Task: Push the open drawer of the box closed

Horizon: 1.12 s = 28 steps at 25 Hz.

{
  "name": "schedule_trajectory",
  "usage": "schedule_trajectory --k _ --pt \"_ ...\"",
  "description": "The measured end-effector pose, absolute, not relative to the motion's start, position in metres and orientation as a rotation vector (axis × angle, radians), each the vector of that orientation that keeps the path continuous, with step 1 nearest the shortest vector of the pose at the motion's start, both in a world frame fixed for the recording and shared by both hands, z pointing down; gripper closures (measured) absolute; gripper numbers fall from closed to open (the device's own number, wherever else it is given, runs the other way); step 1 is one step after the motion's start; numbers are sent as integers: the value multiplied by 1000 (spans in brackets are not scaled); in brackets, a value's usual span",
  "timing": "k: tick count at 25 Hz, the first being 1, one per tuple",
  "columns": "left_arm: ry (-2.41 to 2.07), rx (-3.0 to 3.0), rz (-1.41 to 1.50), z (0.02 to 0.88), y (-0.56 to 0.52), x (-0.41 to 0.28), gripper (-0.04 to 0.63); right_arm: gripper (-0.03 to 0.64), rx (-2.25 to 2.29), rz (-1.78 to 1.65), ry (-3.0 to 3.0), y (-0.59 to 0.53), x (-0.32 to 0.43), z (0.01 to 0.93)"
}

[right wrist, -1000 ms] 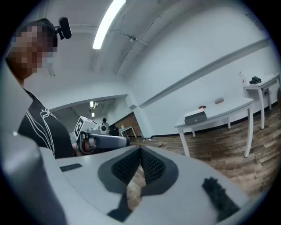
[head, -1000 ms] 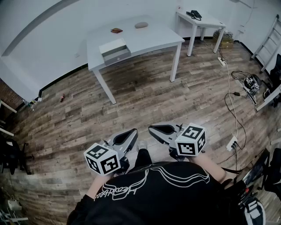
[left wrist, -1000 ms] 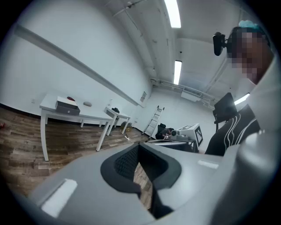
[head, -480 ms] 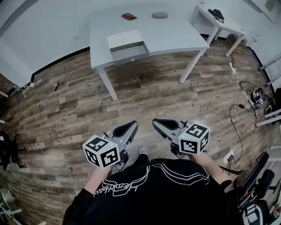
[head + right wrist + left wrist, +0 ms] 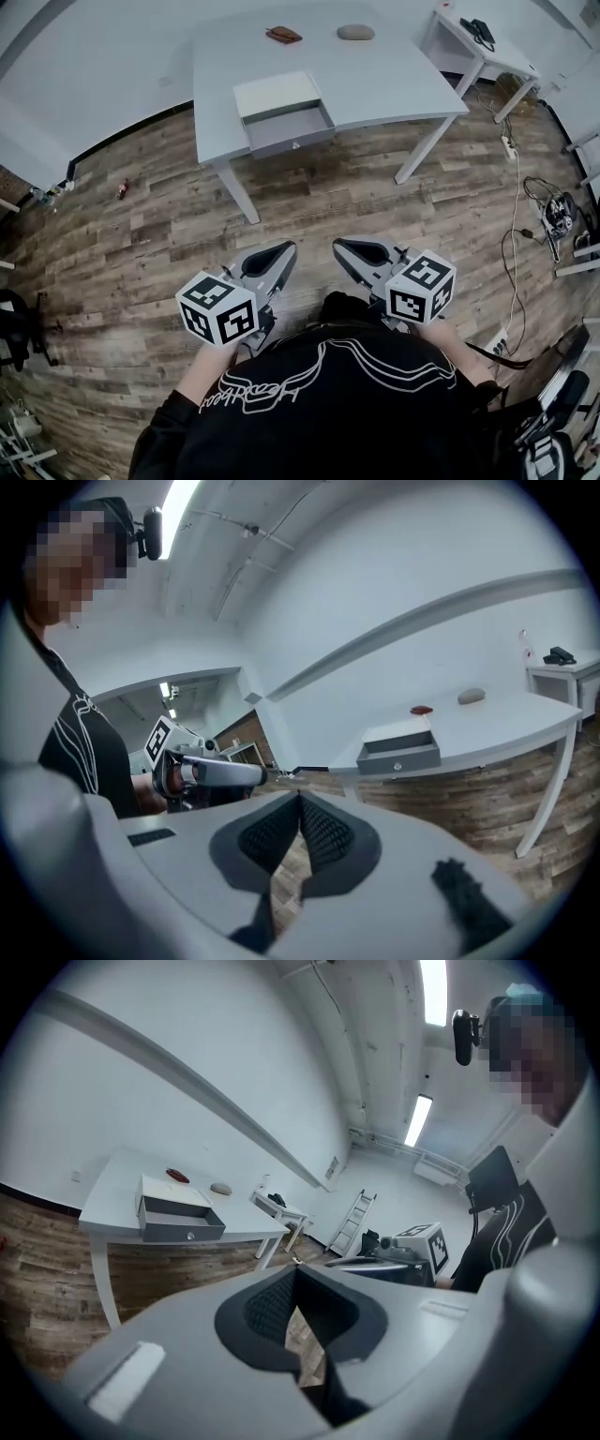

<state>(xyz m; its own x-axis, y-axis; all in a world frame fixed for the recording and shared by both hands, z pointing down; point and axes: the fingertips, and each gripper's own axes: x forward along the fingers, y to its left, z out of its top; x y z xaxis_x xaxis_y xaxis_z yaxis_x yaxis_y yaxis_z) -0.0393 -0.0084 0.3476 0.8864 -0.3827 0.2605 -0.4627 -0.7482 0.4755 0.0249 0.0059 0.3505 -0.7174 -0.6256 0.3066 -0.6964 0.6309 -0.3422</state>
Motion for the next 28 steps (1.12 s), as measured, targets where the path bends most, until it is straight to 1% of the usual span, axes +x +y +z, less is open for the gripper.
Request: schedule_trajectory --k 7,15,18,25,27,28 --pt "-654 2488 216 356 -55 -31 589 607 1048 694 -2782 -39 30 350" --pt "-696 2397 254 391 -121 -29 589 607 975 717 -2728 -115 30 388" --pt "-688 2378 248 406 -138 -23 589 607 944 674 -2686 -142 31 405" --pt "-745 2278 254 442 -184 -28 589 606 984 657 -2610 -198 40 436" --pt "-745 2257 257 448 -192 -28 589 598 1001 655 -2593 -211 42 443" --pt "-743 2251 262 451 -195 -28 589 581 1002 661 -2585 -218 43 447"
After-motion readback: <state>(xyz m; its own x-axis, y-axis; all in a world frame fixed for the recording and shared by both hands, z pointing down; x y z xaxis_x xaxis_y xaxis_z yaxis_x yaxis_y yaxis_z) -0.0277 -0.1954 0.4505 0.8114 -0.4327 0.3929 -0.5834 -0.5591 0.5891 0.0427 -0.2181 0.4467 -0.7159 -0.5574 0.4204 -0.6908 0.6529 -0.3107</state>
